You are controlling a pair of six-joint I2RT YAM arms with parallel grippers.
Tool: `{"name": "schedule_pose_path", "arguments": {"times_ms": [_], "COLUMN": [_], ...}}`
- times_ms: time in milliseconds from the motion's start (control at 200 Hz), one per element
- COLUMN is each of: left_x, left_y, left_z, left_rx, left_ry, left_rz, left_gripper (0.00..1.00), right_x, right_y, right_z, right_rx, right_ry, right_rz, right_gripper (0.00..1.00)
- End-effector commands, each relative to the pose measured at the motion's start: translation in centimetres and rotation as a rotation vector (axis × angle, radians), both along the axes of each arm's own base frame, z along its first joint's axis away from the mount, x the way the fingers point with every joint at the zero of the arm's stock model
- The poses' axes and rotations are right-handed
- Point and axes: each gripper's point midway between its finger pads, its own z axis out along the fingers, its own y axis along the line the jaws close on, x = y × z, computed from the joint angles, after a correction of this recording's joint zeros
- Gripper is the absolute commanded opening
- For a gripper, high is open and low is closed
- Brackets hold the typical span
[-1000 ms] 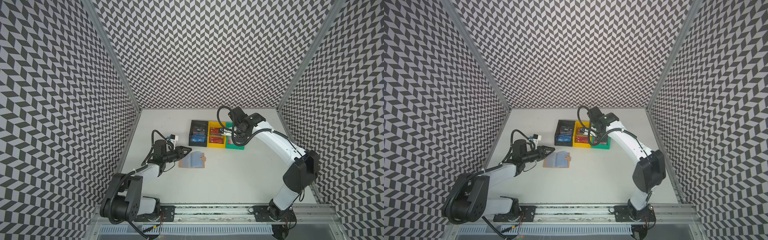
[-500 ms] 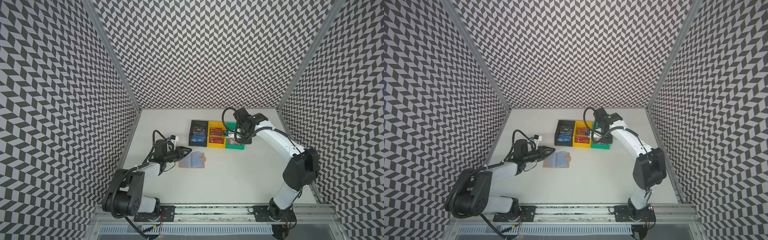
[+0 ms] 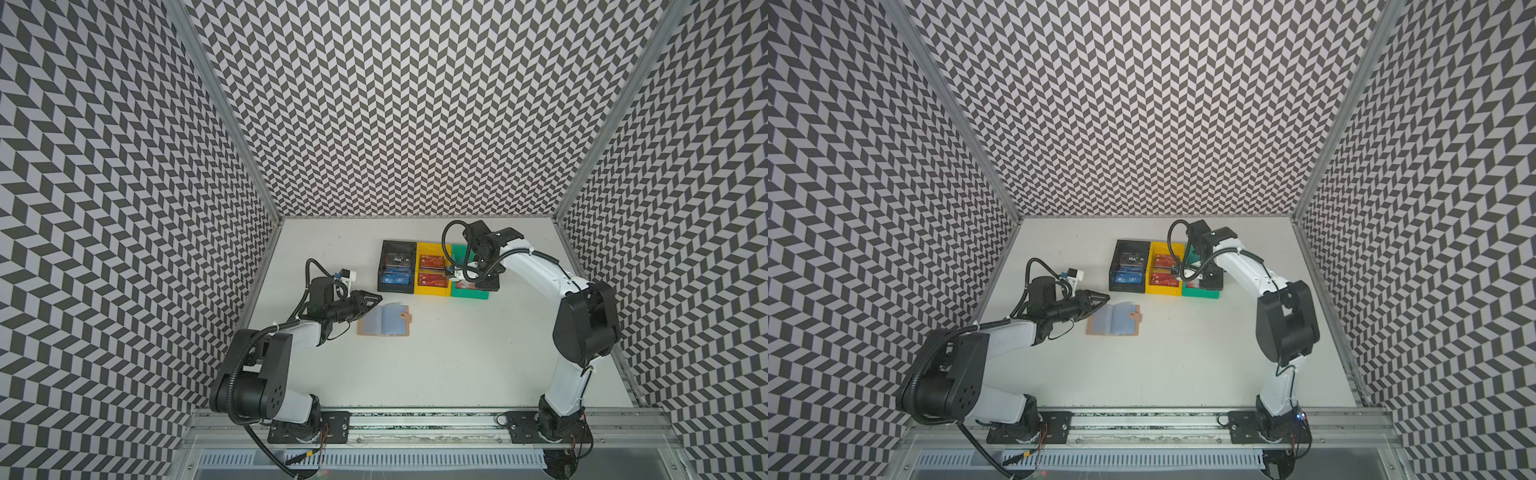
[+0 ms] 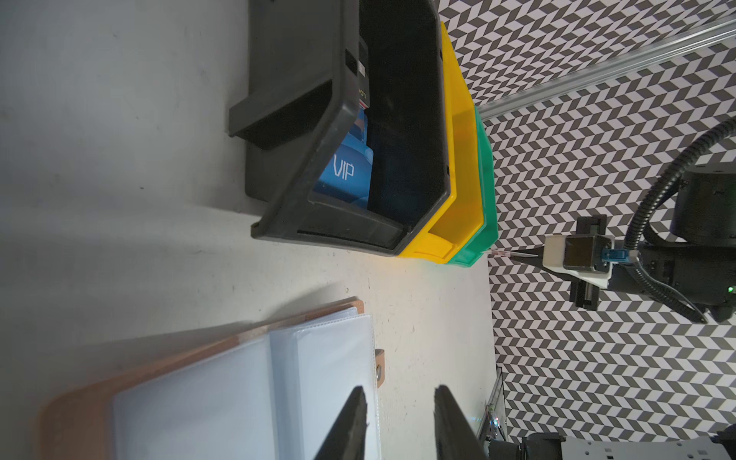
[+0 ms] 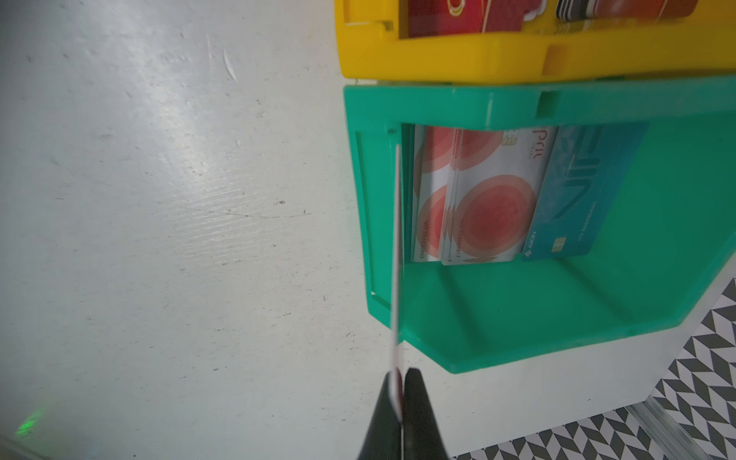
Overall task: Take the credit cards out of the card holder
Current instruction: Place the credit card in the storage box.
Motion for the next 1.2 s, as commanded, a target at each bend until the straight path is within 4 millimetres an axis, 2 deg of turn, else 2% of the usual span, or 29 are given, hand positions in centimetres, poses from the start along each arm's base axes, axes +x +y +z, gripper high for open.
{"name": "schedule_pose_path", "arguments": {"times_ms": [0, 185, 856, 931, 951, 1197], "left_x": [0.9, 1.1, 1.3, 1.3, 1.3, 1.3], "left_y": [0.1, 0.1, 0.1, 0.1, 0.1, 0.2], "left_z": [0.6, 0.3, 0.2, 0.3, 0.3, 0.3], "left_rx": [0.0, 0.0, -0.003, -0.002, -0.002, 0.001], "left_ry": [-0.04, -0.032, -0.022, -0.023, -0.024, -0.025], "left_rz": [-0.001, 0.002, 0.002, 0.002, 0.002, 0.006], "left_gripper": [0.31, 0.3, 0.29, 0.29, 0.28, 0.28], "right_x": [0.6, 1.1, 2.1, 2.2, 3.0, 3.5], "right_y": [0.3, 0.4, 0.5, 0.3, 0.6, 0.8], "right_z": [-1.0, -1.9, -3.1, -3.2, -3.1, -3.3], "right_rx": [0.005, -0.003, -0.014, -0.022, -0.012, -0.006], "right_ry": [0.017, 0.031, 0.043, 0.042, 0.014, 0.001], "right_rz": [0.019, 0.02, 0.025, 0.025, 0.025, 0.026], "right_gripper": [0.0, 0.0, 0.0, 0.02, 0.02, 0.1]}}
